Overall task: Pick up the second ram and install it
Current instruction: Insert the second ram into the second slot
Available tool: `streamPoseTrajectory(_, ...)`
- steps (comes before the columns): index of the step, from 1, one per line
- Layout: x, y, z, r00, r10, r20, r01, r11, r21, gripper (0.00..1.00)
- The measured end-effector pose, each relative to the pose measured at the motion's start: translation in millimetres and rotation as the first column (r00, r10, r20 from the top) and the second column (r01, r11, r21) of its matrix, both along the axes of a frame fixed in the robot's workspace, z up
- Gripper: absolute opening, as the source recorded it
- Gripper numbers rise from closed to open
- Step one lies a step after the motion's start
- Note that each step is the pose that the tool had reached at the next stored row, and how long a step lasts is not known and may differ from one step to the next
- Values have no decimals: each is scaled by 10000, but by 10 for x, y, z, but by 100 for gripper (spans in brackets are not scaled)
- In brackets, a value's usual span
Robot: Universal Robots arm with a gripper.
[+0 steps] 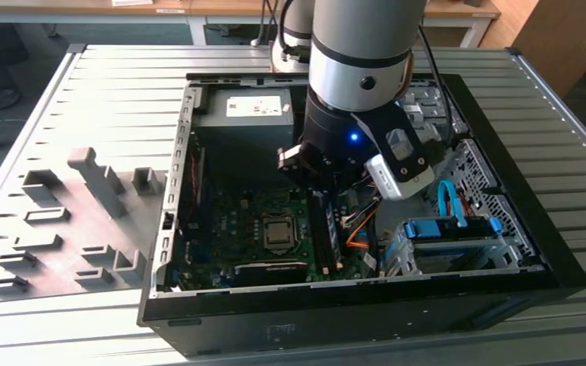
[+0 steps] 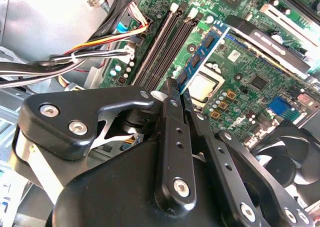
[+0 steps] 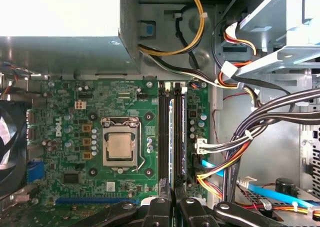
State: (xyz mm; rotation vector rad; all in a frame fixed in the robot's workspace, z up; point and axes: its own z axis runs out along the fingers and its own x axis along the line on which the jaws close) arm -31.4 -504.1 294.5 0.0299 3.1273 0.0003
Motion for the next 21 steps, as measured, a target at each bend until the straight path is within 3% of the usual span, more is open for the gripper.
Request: streamPoseTrajectory(21,0,0,-78,10000,0,-1,0,10000,-2,14)
